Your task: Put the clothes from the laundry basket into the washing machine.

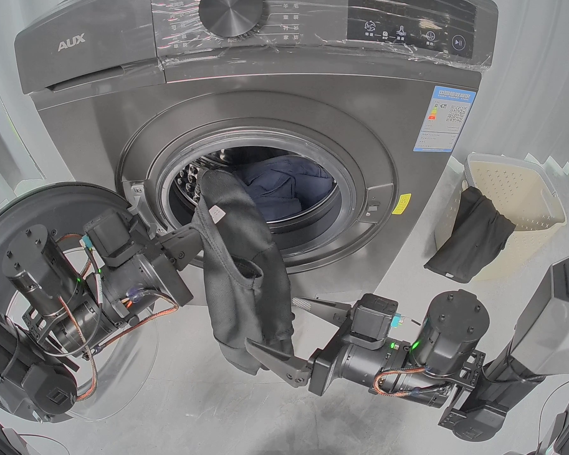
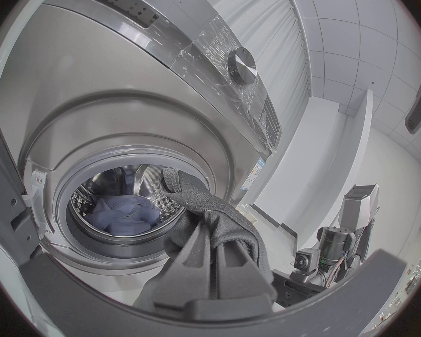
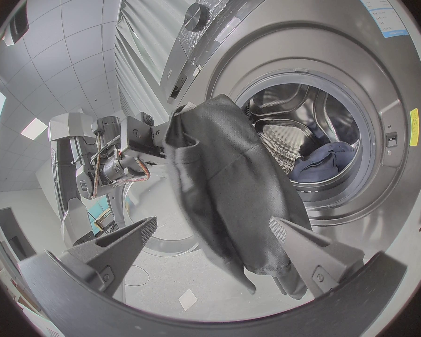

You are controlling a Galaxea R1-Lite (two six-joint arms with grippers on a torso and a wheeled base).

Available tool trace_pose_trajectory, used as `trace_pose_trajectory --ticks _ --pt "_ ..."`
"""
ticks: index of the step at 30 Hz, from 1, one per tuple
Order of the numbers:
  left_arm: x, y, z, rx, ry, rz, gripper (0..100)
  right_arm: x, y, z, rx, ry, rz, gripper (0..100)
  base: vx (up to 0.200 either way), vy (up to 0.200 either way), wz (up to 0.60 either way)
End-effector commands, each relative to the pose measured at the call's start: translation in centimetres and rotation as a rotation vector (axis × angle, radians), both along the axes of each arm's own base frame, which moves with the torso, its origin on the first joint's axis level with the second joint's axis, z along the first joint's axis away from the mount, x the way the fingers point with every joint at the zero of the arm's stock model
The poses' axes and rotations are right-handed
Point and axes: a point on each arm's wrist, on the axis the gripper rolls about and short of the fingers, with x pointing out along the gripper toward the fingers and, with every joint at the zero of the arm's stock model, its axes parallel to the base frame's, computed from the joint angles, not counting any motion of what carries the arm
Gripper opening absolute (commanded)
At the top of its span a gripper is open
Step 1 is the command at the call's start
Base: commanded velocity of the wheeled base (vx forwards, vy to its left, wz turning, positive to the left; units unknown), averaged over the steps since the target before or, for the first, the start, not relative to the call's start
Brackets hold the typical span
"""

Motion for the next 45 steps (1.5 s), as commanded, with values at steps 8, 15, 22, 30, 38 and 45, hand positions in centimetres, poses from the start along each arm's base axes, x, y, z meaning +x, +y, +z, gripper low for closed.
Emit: trace_pose_trajectory --ticks 8,15,22,30,38,45 --pt "0.1 0.0 0.2 -0.005 -0.007 0.001 0 -0.6 0.0 -0.5 -0.022 0.011 0.014 100 0.0 0.0 0.0" --pt "0.2 -0.1 0.0 0.008 -0.012 0.005 0 0.2 1.7 1.2 0.046 -0.058 0.02 100 0.0 0.0 0.0" --pt "0.2 -0.1 0.0 0.009 -0.013 0.008 0 -0.1 3.3 0.8 0.054 -0.061 0.057 100 0.0 0.0 0.0" --pt "0.2 -0.1 0.2 0.005 -0.02 0.008 0 1.7 4.8 1.1 0.098 -0.094 0.02 100 0.0 0.0 0.0" --pt "0.3 -0.1 0.0 0.009 -0.013 0.008 0 2.0 5.1 1.7 0.126 -0.107 -0.003 0 0.0 0.0 0.0" --pt "0.6 -0.3 -0.7 0.024 0.015 0.014 0 0.6 3.5 4.2 0.164 -0.125 -0.022 0 0.0 0.0 0.0"
